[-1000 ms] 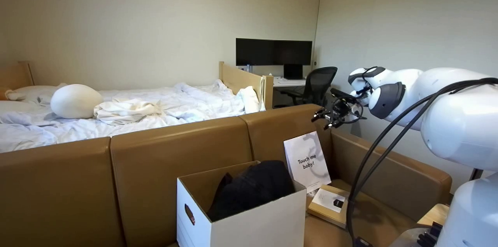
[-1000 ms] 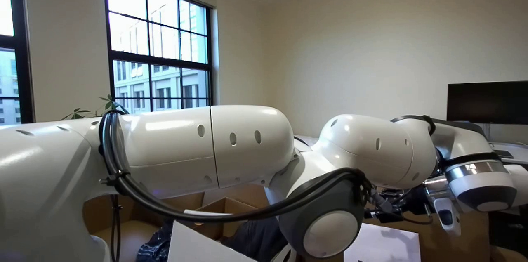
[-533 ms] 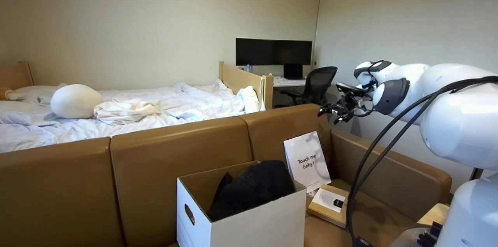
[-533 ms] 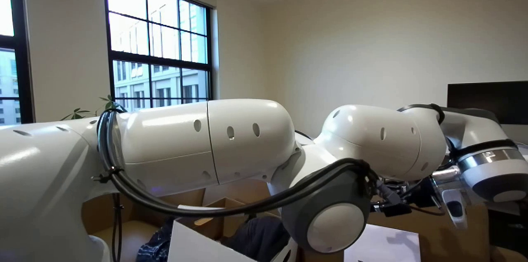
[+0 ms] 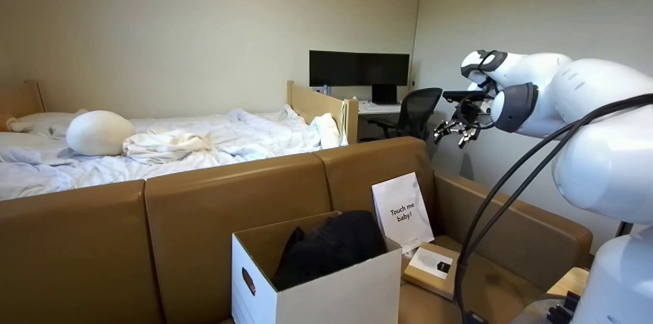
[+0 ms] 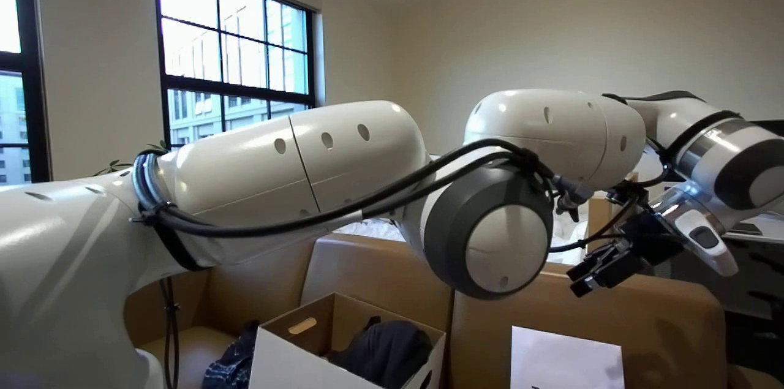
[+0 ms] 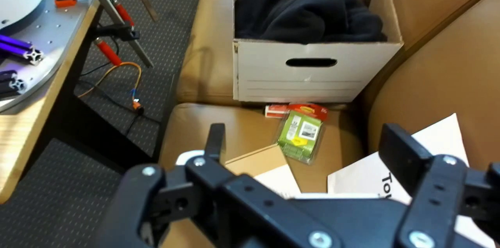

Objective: Remove the paper from the box

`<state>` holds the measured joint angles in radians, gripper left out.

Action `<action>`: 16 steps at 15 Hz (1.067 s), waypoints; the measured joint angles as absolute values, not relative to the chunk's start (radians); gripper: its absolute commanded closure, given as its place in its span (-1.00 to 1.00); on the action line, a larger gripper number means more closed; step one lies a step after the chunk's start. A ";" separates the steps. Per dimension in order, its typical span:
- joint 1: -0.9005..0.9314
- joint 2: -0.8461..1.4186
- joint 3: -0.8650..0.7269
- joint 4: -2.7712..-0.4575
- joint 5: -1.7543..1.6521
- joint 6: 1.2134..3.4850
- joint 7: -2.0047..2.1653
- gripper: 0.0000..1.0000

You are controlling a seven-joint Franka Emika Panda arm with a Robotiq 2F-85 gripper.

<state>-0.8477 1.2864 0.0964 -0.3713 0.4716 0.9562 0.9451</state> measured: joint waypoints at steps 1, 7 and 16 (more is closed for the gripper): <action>-0.833 1.276 0.079 -0.371 0.438 0.956 0.945 -1.00; -0.713 1.257 -0.041 -0.370 0.225 0.967 0.939 -1.00; -0.581 1.256 -0.202 -0.365 -0.026 1.240 0.866 -1.00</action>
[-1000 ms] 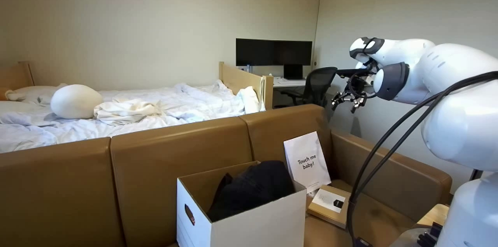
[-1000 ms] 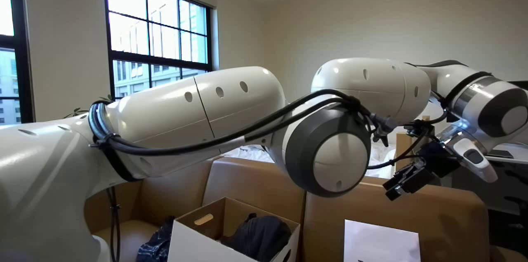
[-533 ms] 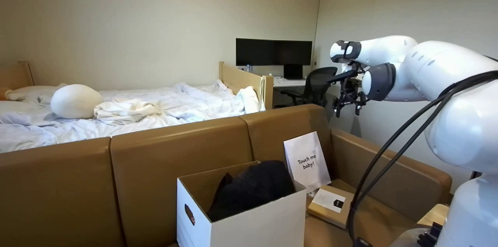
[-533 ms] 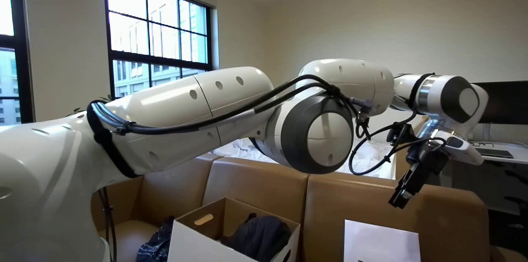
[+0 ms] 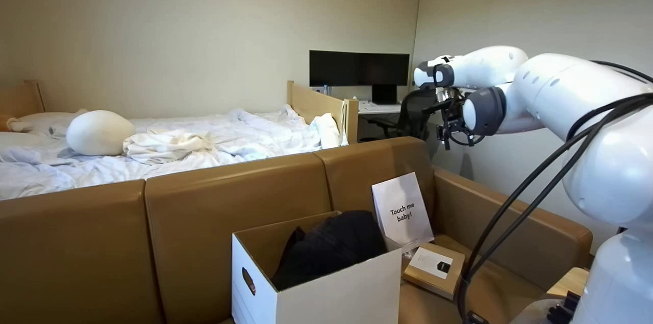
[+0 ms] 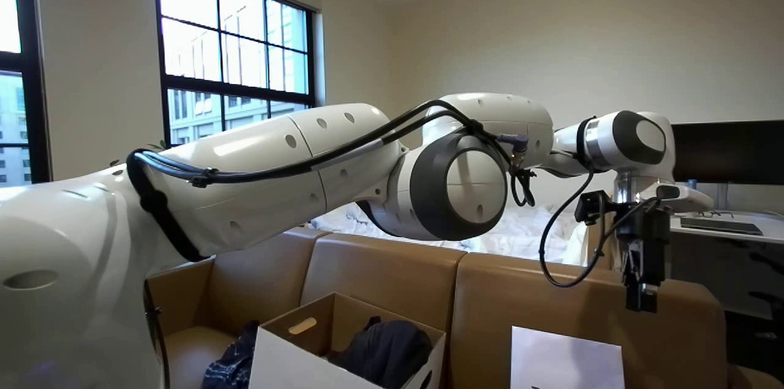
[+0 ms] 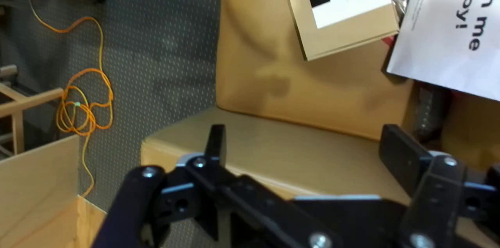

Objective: Remove the paper from the box

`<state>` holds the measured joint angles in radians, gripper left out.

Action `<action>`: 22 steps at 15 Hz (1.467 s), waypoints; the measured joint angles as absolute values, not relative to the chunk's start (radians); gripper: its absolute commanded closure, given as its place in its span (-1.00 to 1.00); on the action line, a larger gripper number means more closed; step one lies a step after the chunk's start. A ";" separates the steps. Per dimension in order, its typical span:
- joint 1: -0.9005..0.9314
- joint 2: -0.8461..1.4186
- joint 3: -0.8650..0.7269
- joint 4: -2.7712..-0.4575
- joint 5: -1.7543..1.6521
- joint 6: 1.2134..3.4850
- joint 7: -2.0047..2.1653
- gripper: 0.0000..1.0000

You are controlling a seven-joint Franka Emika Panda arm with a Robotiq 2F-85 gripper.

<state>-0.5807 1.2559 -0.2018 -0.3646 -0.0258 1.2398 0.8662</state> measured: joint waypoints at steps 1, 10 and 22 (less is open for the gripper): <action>-0.577 1.256 -0.204 -0.363 -0.034 1.284 0.839 -1.00; -0.594 1.252 -0.175 -0.356 -0.027 1.611 0.515 -1.00; -0.665 1.203 -0.065 -0.356 0.031 1.409 -0.055 -1.00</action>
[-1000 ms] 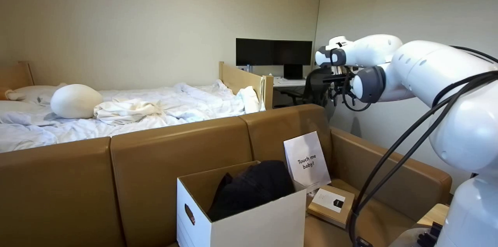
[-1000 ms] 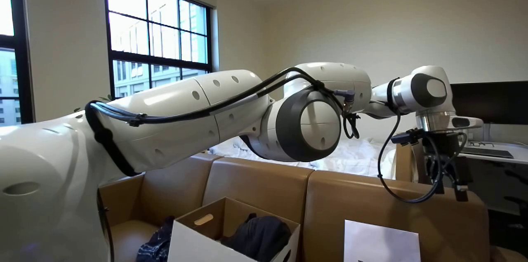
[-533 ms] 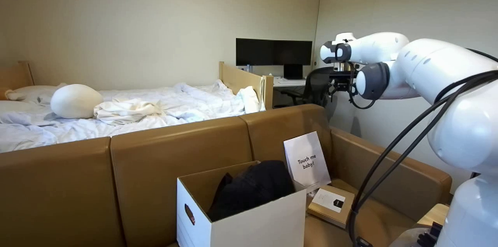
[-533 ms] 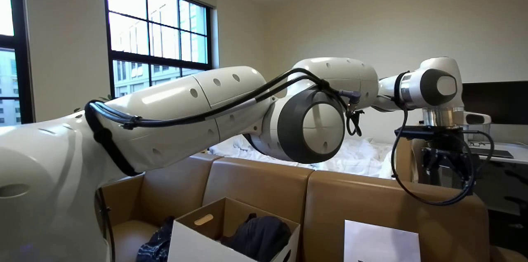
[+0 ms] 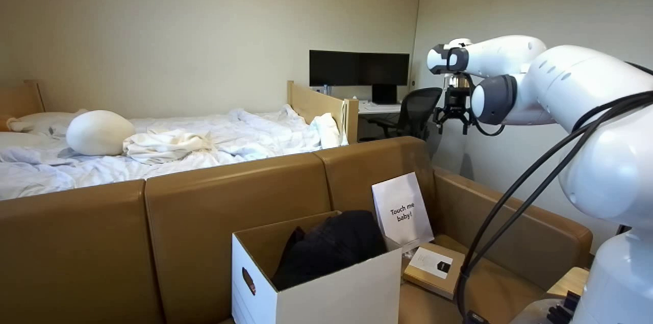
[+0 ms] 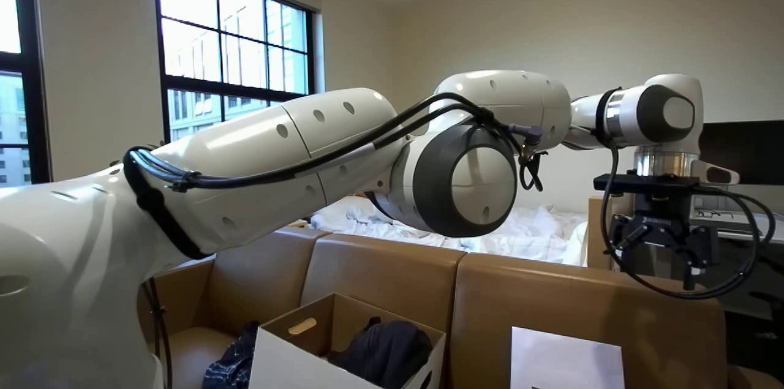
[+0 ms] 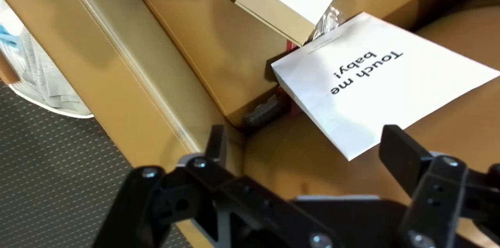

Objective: Remove the paper from the box

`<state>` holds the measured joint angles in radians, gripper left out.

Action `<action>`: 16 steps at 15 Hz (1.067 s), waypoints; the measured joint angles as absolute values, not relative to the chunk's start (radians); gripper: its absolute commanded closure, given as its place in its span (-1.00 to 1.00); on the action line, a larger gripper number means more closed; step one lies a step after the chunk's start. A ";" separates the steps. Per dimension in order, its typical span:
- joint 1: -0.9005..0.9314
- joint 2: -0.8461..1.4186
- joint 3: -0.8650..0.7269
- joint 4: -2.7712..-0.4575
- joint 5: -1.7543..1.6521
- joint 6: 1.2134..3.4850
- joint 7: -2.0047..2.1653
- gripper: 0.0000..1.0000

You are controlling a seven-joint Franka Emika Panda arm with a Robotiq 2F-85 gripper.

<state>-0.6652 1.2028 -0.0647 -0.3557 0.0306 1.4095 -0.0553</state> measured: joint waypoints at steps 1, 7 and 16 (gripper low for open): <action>-0.667 1.199 -0.064 -0.356 0.031 1.378 -0.103 -1.00; -0.669 1.186 -0.065 -0.356 0.029 1.230 -0.309 -1.00; -0.669 1.186 -0.065 -0.356 0.029 1.227 -0.313 -1.00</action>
